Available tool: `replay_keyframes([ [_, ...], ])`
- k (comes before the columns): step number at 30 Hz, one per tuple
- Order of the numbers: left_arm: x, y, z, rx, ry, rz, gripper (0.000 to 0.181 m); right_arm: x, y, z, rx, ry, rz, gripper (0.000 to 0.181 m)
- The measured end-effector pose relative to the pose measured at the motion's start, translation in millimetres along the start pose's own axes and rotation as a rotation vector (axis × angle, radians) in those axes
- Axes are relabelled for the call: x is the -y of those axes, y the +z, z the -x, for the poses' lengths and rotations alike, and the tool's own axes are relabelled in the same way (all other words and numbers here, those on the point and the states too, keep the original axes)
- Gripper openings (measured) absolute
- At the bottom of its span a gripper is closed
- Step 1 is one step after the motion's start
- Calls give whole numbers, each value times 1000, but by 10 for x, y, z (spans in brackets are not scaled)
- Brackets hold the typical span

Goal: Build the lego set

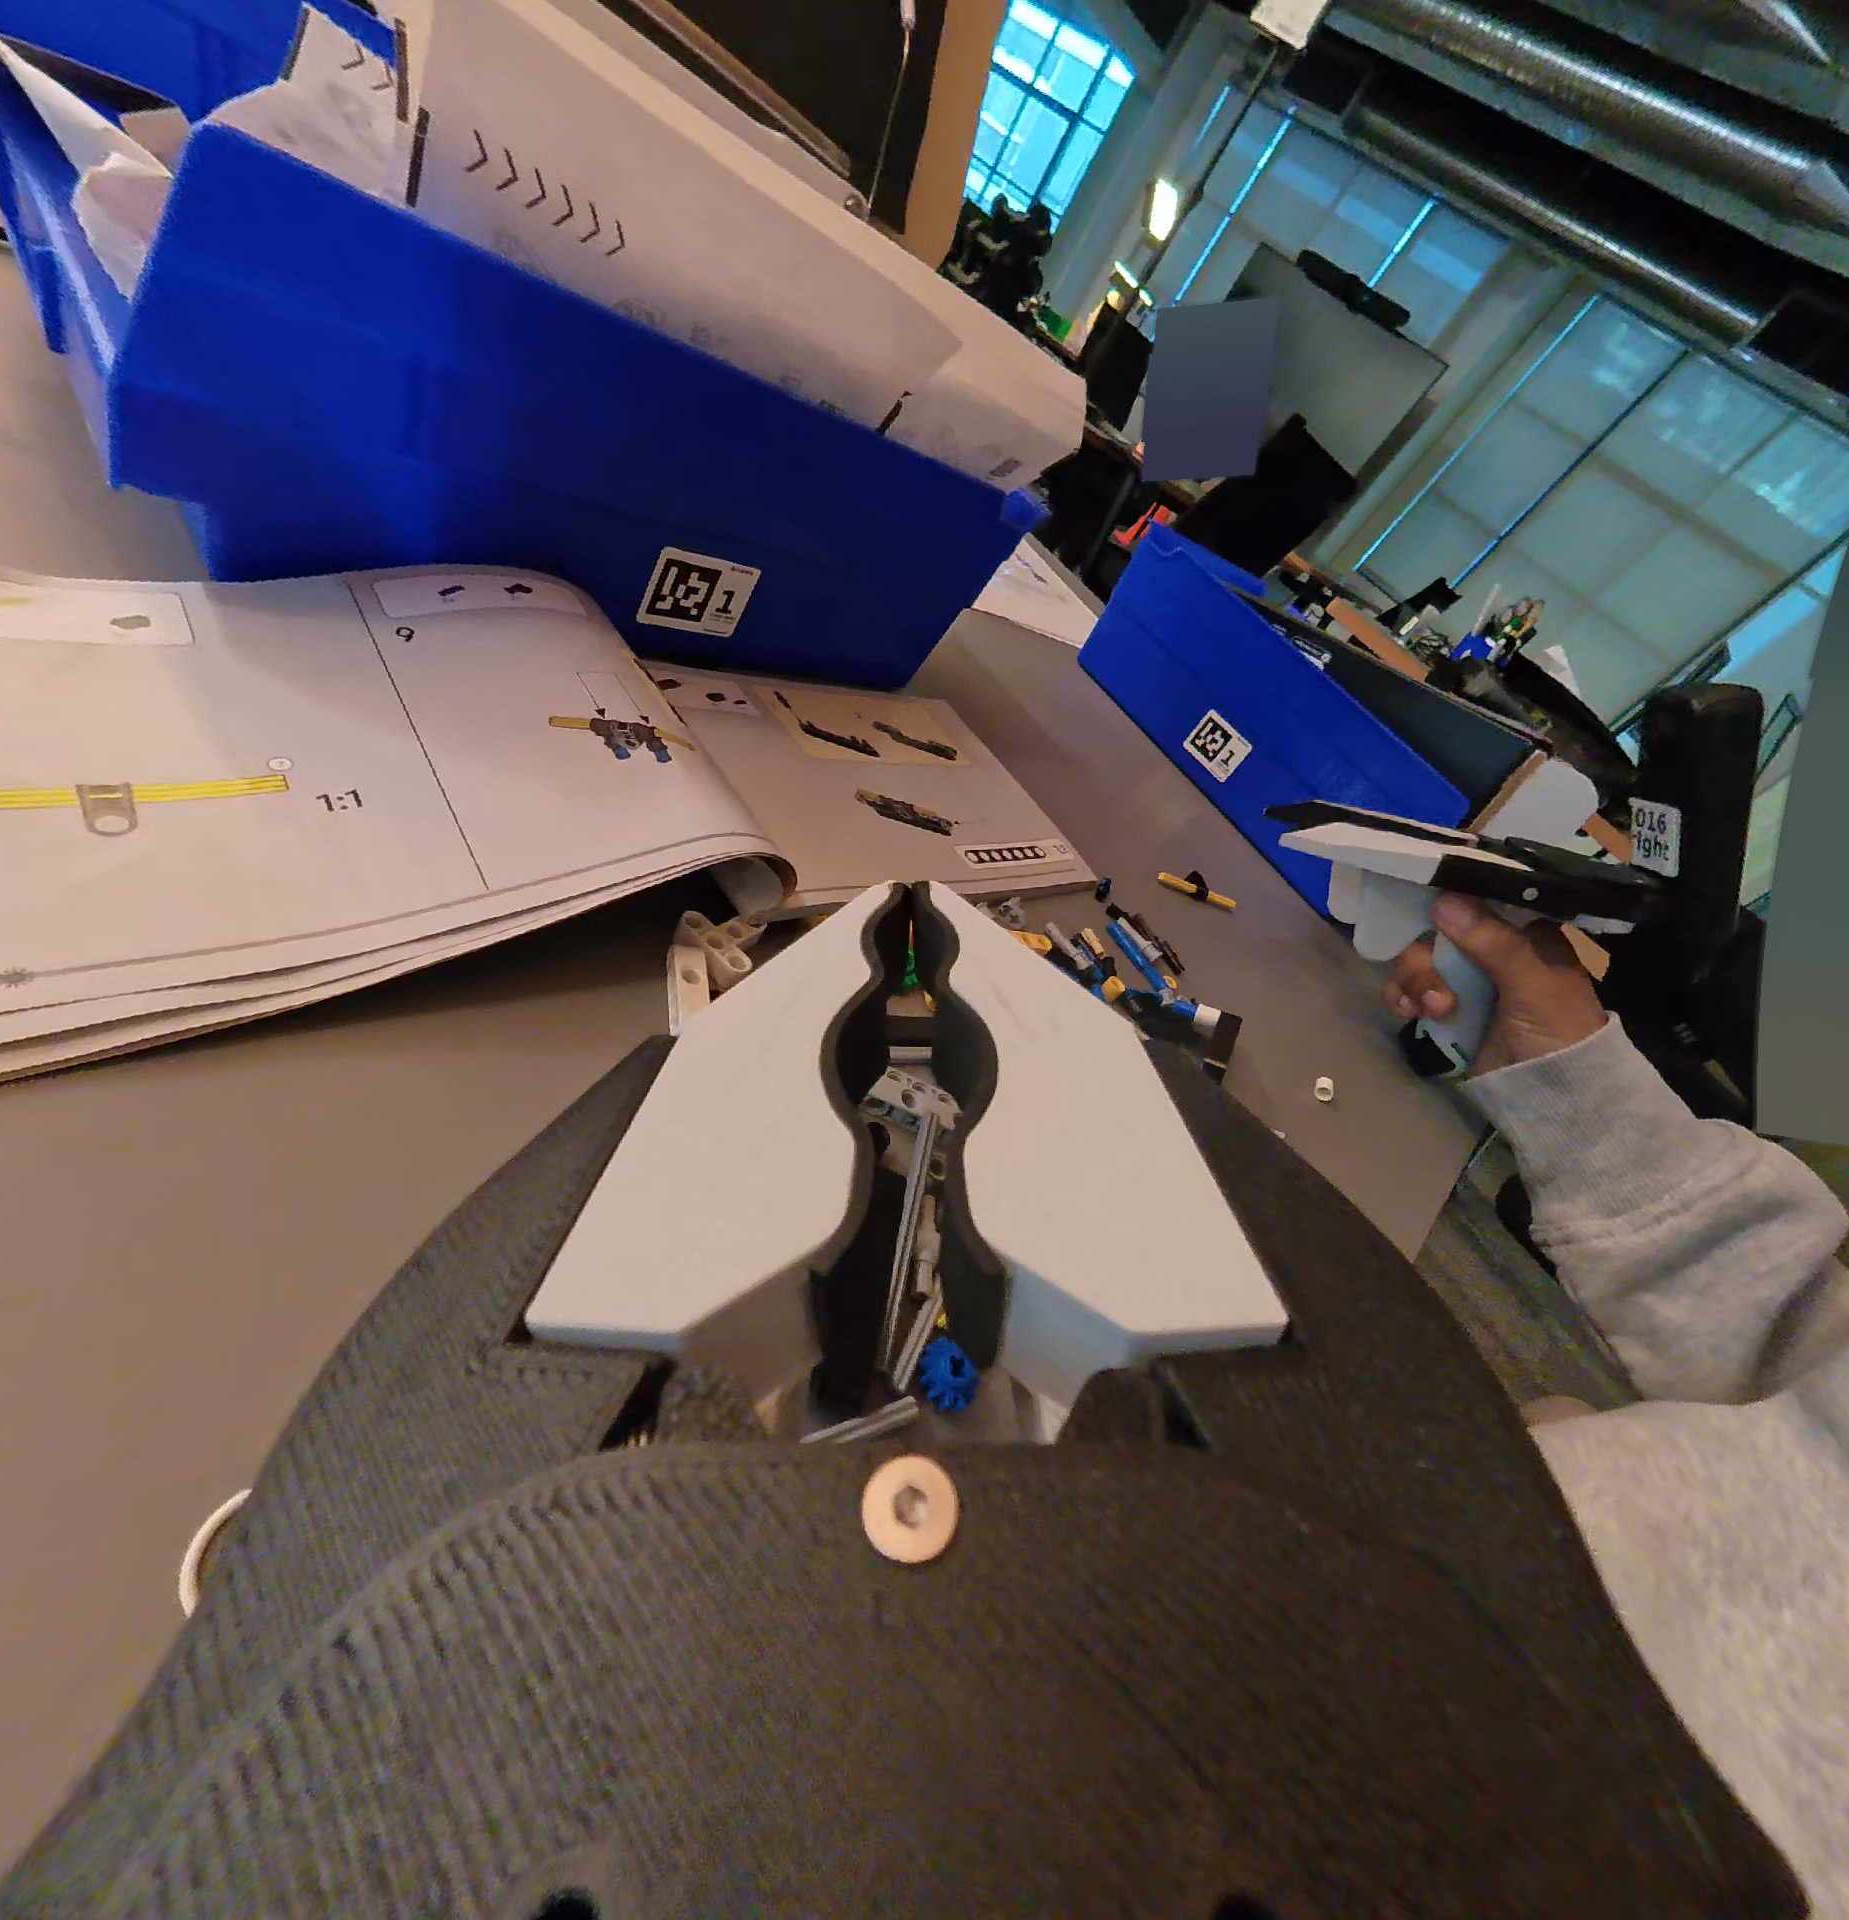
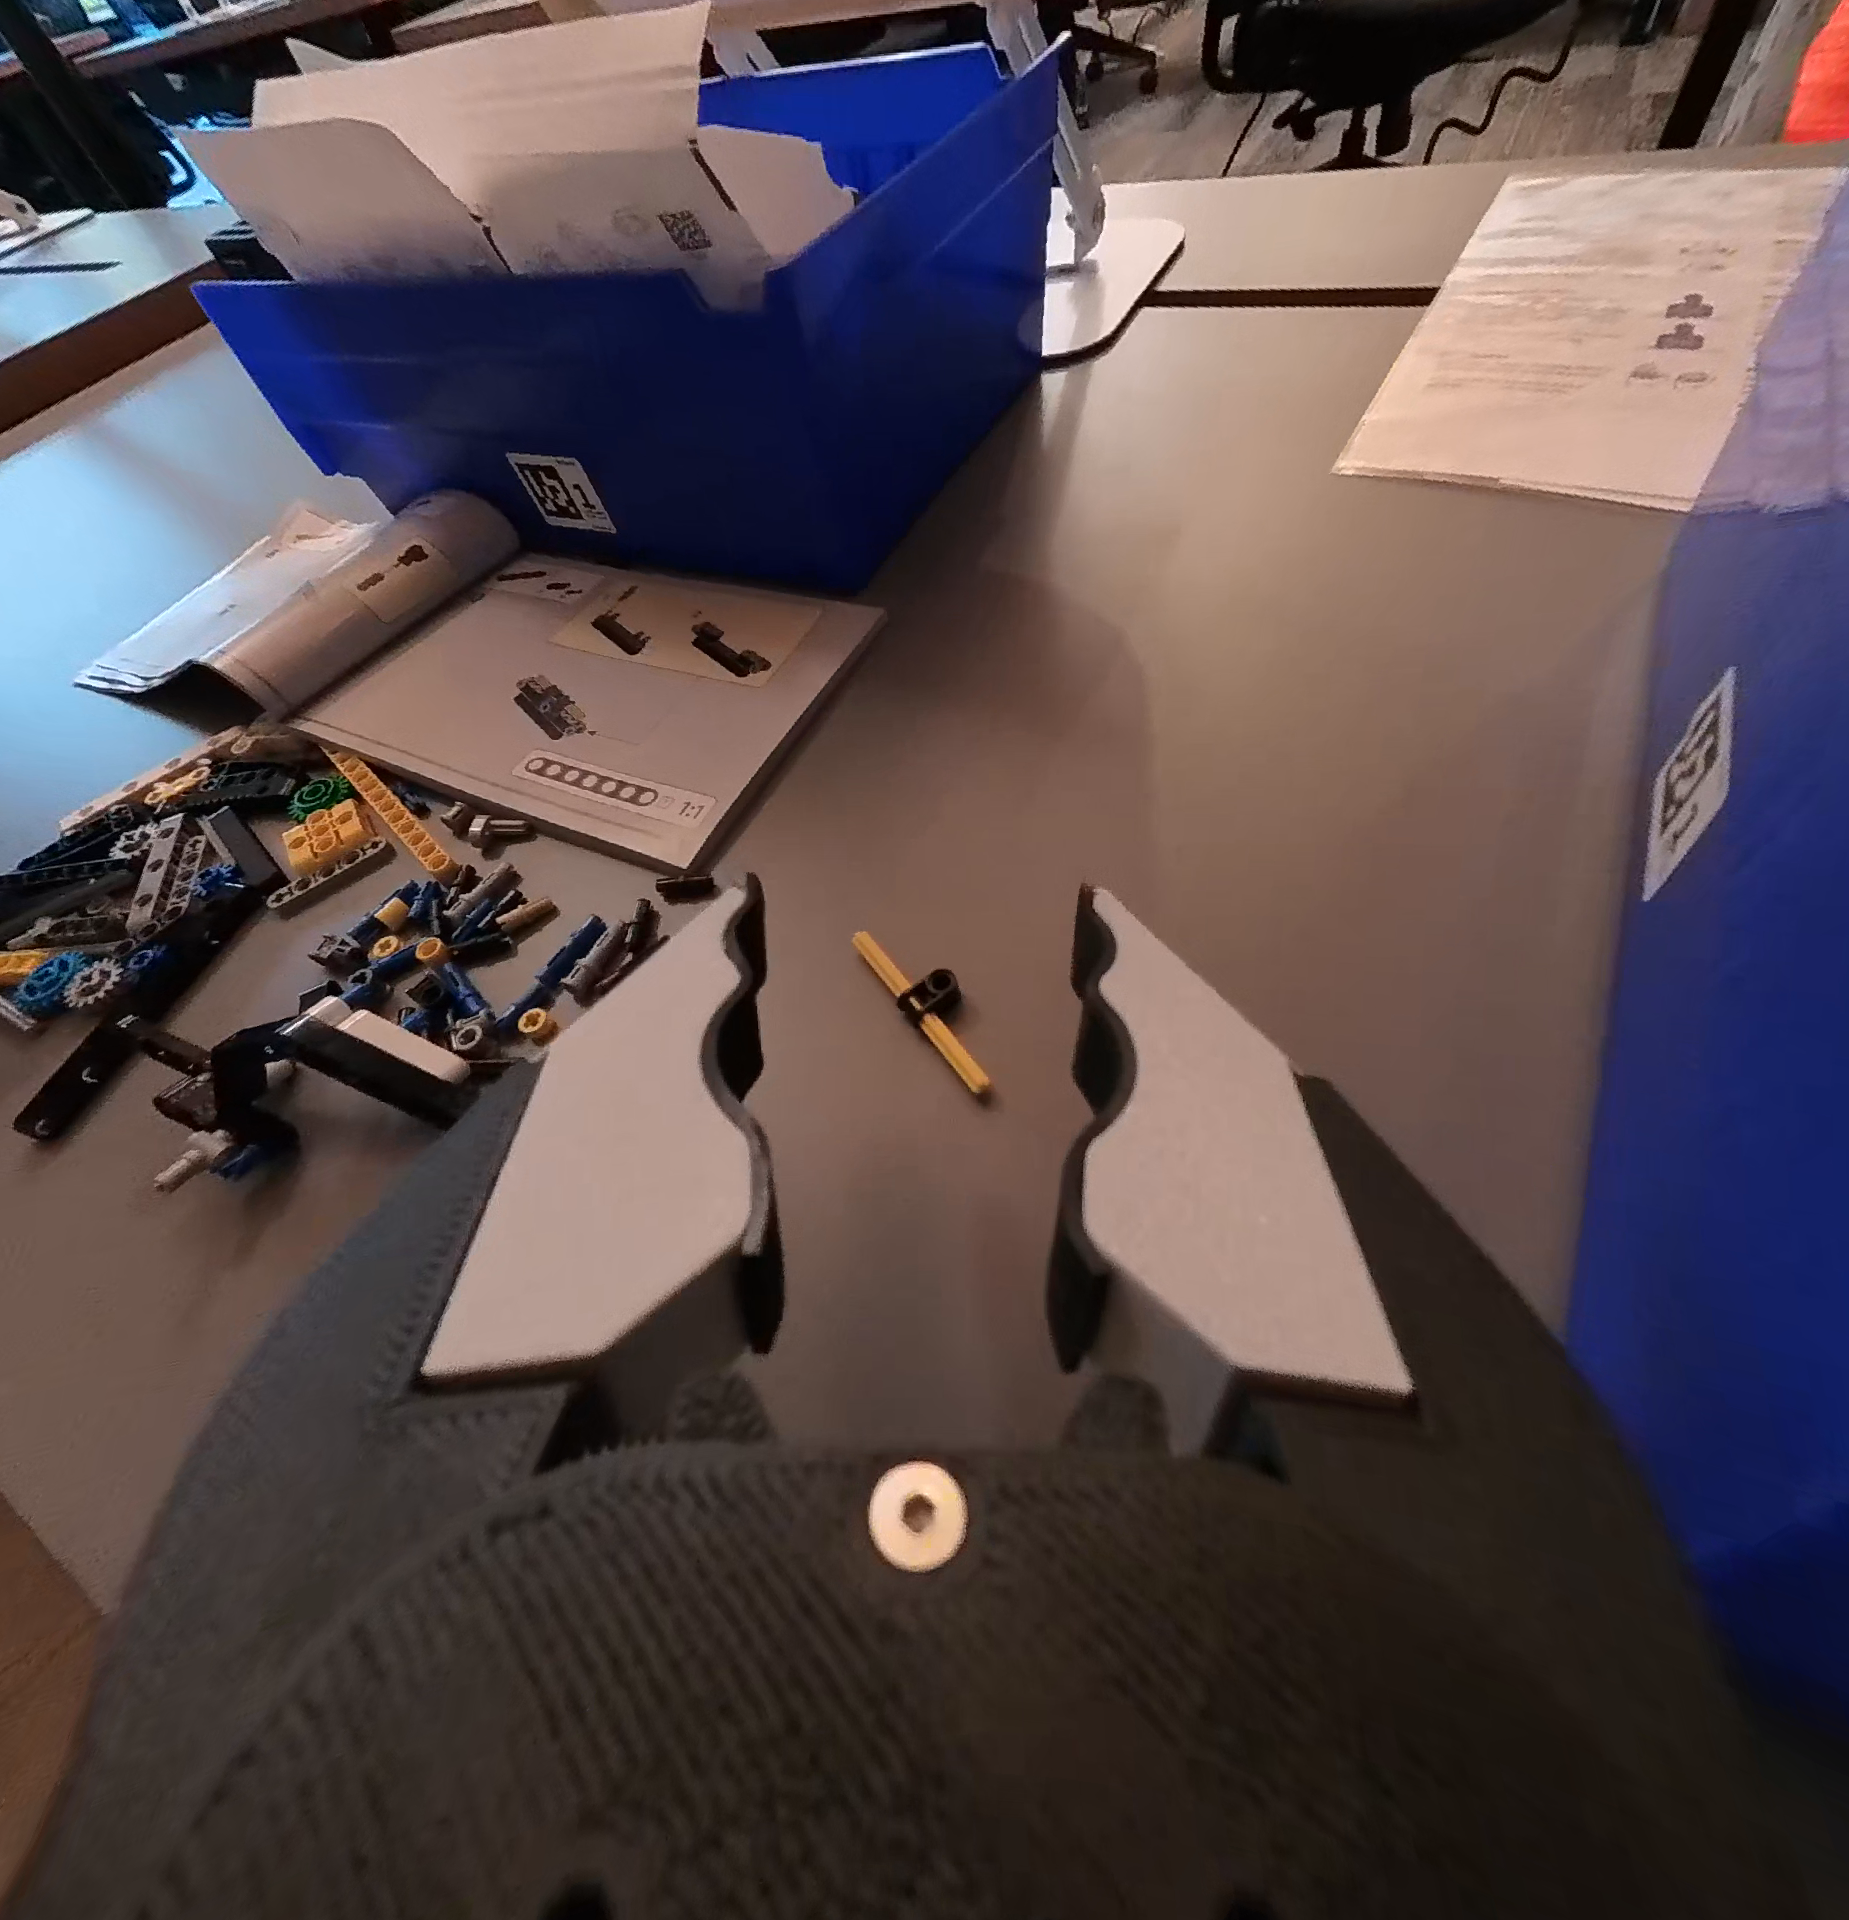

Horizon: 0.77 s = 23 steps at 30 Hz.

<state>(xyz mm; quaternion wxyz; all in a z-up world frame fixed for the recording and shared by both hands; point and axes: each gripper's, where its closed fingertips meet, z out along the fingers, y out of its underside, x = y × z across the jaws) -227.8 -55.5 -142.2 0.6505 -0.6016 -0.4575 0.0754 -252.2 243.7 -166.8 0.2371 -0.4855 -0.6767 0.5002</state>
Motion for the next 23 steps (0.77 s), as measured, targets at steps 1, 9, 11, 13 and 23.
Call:
replay_keyframes([
  [1,0,0,3,1,-1,0,0,-4,4,-4,-3,0,3,58],
  [9,7,-4,59,5,-49,-5,0,-39,33,-9,-9,-3,31,53],
  [11,9,-6,56,4,-47,-6,0,-48,41,-8,-8,-2,38,52],
  [13,7,-4,48,5,-39,-4,0,-55,47,-10,-9,-2,43,51],
  [23,4,-1,77,14,-56,-3,0,-78,72,15,13,0,62,43],
])
